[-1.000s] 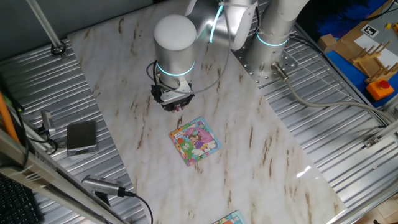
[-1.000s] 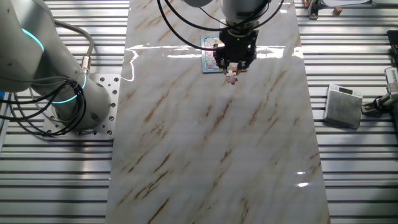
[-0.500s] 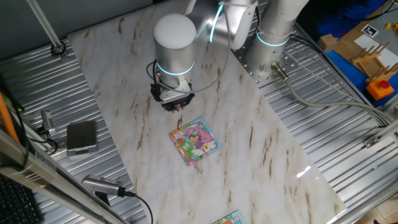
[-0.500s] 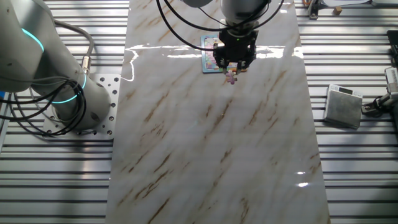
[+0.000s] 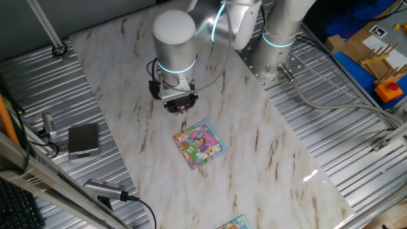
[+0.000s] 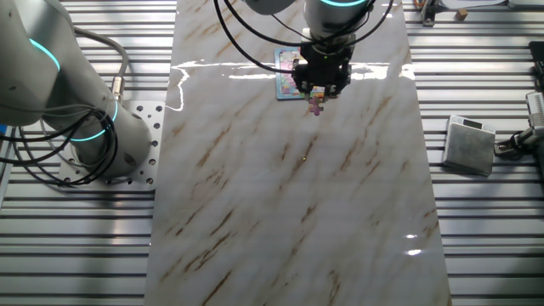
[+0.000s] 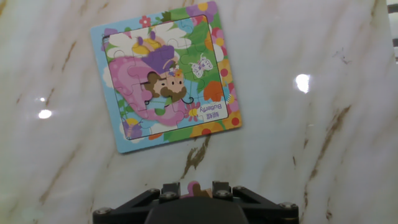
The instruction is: Assemble one piece of a puzzle
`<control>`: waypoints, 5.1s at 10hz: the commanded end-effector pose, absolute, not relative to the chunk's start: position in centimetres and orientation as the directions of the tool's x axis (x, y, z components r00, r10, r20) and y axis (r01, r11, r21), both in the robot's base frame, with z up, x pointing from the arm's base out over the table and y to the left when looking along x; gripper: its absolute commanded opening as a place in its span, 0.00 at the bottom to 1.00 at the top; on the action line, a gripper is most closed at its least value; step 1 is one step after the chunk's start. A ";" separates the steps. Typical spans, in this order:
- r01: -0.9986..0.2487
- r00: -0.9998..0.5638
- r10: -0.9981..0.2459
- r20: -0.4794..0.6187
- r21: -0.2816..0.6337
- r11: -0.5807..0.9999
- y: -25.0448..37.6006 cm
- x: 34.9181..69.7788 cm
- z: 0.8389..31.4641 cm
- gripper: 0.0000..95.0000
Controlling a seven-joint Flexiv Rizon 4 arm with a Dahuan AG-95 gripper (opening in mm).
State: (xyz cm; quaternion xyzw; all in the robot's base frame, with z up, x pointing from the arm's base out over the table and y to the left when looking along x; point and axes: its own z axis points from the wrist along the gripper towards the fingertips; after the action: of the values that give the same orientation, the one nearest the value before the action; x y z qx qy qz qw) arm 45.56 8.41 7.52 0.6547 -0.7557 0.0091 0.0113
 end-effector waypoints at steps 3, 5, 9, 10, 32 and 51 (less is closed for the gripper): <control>-0.991 -0.137 -0.990 0.022 0.003 0.137 8.4 45.6 7.5 0.00; -0.988 -0.156 -0.988 0.015 0.012 0.156 8.4 45.6 7.5 0.00; -0.987 -0.154 -0.988 -0.010 0.040 0.153 10.1 45.6 7.5 0.00; -0.987 -0.156 -0.988 -0.019 0.040 0.155 10.9 45.6 7.4 0.00; -0.988 -0.155 -0.988 -0.024 0.026 0.154 18.6 44.5 5.2 0.00; -0.973 -0.231 -0.973 -0.006 0.027 0.230 18.4 44.1 5.5 0.00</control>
State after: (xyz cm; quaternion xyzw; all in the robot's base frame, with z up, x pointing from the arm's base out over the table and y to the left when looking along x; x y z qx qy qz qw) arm 44.10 18.45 5.41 0.6229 -0.7822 -0.0119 0.0058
